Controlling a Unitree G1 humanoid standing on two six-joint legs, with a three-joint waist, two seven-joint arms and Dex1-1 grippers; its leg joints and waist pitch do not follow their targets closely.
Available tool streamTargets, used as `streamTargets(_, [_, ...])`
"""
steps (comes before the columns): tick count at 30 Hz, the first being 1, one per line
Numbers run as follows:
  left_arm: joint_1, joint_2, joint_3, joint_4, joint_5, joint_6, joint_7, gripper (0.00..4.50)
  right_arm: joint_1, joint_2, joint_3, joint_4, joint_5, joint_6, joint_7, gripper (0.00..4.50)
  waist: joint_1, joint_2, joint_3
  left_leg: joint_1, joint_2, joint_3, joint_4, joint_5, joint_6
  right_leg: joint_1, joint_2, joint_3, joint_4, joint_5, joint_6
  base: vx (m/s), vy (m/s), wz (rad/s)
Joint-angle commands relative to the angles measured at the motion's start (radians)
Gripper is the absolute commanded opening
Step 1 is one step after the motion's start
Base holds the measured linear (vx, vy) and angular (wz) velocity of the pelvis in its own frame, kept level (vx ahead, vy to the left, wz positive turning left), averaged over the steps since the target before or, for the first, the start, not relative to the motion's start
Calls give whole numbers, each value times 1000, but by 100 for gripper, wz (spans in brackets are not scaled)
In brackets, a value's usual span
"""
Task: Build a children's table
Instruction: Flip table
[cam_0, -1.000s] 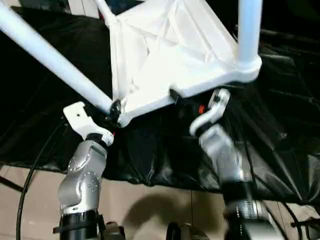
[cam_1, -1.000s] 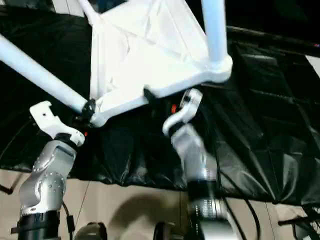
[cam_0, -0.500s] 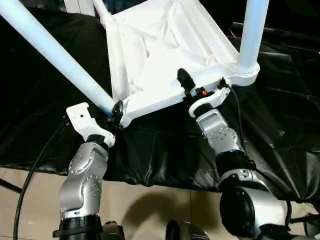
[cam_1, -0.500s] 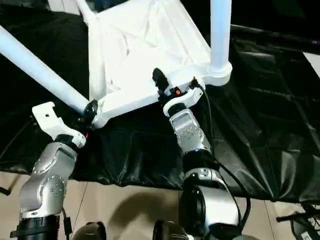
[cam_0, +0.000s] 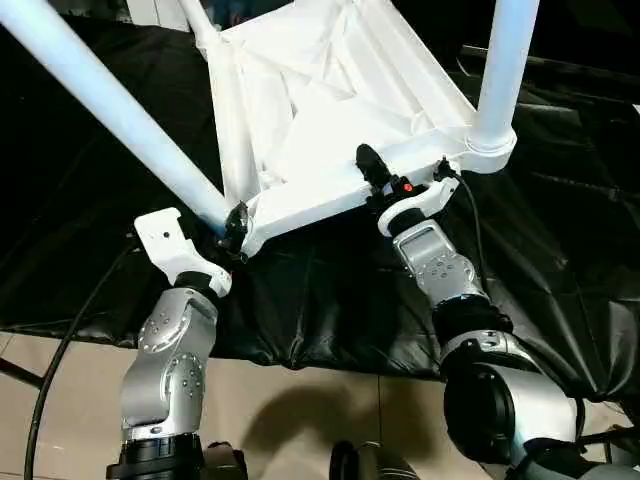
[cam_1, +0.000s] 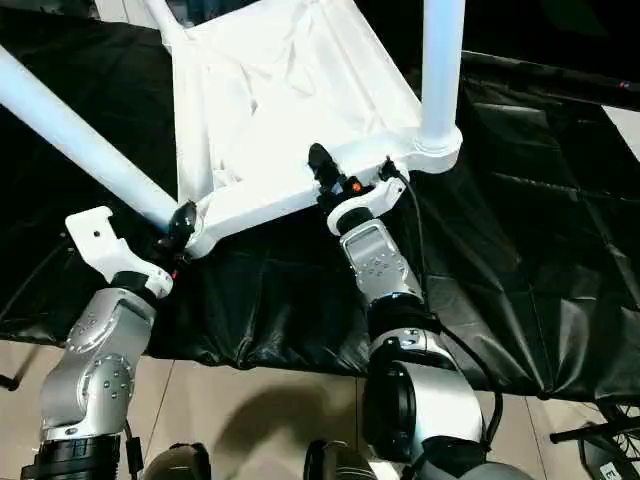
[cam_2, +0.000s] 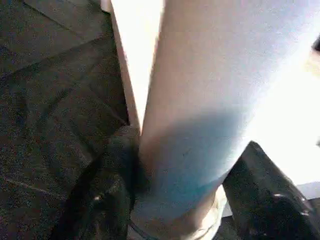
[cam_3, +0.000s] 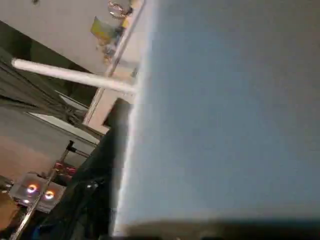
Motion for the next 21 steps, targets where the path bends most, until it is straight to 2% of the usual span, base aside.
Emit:
streamTargets(1, [31, -25, -55, 8, -15, 16, -37, 315, -23, -10, -6, -18, -3, -15, 7, 231, 6, 1, -95, 22, 26, -2, -49, 85, 168, 68, -51, 45, -36, 114, -286, 0, 0, 0])
streamTargets(2, [36, -14, -62, 2, -9, 15, -47, 315, -22, -12, -8, -25, -4, -19, 3, 231, 7, 1, -98, 21, 25, -2, -47, 100, 174, 70, -51, 45, -32, 138, -289, 0, 0, 0])
streamTargets(3, [53, 15, -75, -15, -4, 21, -80, 334, -14, -19, -14, -53, -3, -22, -12, 221, 9, -4, -104, 16, 23, -5, -42, 143, 192, 74, -51, 45, -25, 190, -291, 0, 0, 0])
streamTargets(4, [73, 49, -87, -34, -4, 31, -117, 339, -3, -27, -19, -87, -1, -22, -26, 220, 10, -1, -103, 19, 23, -3, -40, 158, 209, 69, -49, 45, -24, 210, -294, 0, 0, 0])
streamTargets(6, [103, 98, -103, -60, -1, 51, -166, 351, 14, -40, -24, -133, -1, -18, -43, 217, 11, 1, -103, 20, 24, -1, -40, 153, 218, 68, -48, 45, -24, 194, -293, 0, 0, 0])
streamTargets(8, [139, 148, -119, -86, 9, 66, -209, 361, 39, -55, -25, -189, -6, -11, -58, 215, 12, 3, -102, 22, 25, -1, -42, 143, 210, 65, -47, 45, -26, 169, -287, 0, 0, 0])
streamTargets(9, [170, 190, -141, -110, 21, 68, -242, 379, 65, -67, -24, -245, -7, 0, -75, 212, 15, 6, -101, 26, 26, 1, -42, 124, 188, 63, -45, 46, -27, 144, -275, 0, 0, 0])
streamTargets(12, [193, 219, -163, -131, 37, 64, -266, 394, 86, -73, -28, -287, -4, 11, -88, 210, 24, 6, -98, 27, 26, 3, -46, 84, 155, 62, -42, 48, -32, 98, -251, 0, 0, 0])
streamTargets(13, [206, 237, -183, -162, 44, 62, -284, 405, 110, -81, -22, -333, -14, 21, -102, 210, 28, 8, -96, 28, 27, 4, -51, 40, 121, 61, -43, 50, -37, 54, -240, 0, 0, 0])
streamTargets(14, [218, 256, -207, -195, 55, 51, -303, 422, 138, -89, -13, -389, -24, 35, -115, 208, 29, 7, -98, 28, 27, 5, -50, 29, 112, 62, -43, 50, -36, 51, -237, 0, 0, 0])
streamTargets(15, [224, 274, -231, -225, 64, 36, -323, 422, 165, -97, -4, -441, -33, 50, -127, 208, 31, 4, -95, 28, 27, 4, -53, 11, 96, 61, -42, 51, -39, 29, -218, 0, 0, 0])
streamTargets(16, [220, 291, -255, -244, 83, 7, -343, 428, 186, -103, 2, -483, -39, 66, -139, 208, 34, 1, -94, 31, 27, 5, -54, -7, 85, 59, -43, 53, -40, 5, -198, 0, 0, 0])
streamTargets(17, [213, 299, -268, -252, 98, -16, -353, 434, 199, -106, 5, -509, -43, 75, -149, 207, 33, -1, -91, 27, 25, 4, -57, -13, 80, 60, -41, 53, -44, -13, -185, 0, 0, 0])
streamTargets(18, [200, 305, -283, -260, 110, -36, -364, 443, 217, -110, 9, -546, -48, 87, -164, 207, 33, -1, -92, 25, 25, 4, -57, -22, 70, 61, -42, 53, -44, -28, -178, 0, 0, 0])
streamTargets(19, [176, 317, -302, -277, 118, -52, -387, 448, 247, -117, 16, -608, -57, 105, -193, 207, 32, 1, -89, 26, 22, 4, -60, -52, 41, 56, -41, 55, -50, -78, -149, 0, 0, 0])
streamTargets(21, [158, 325, -312, -289, 126, -60, -397, 450, 263, -122, 19, -647, -60, 118, -216, 207, 29, -1, -89, 23, 20, 4, -61, -69, 23, 56, -41, 56, -52, -97, -126, 0, 0, 0])
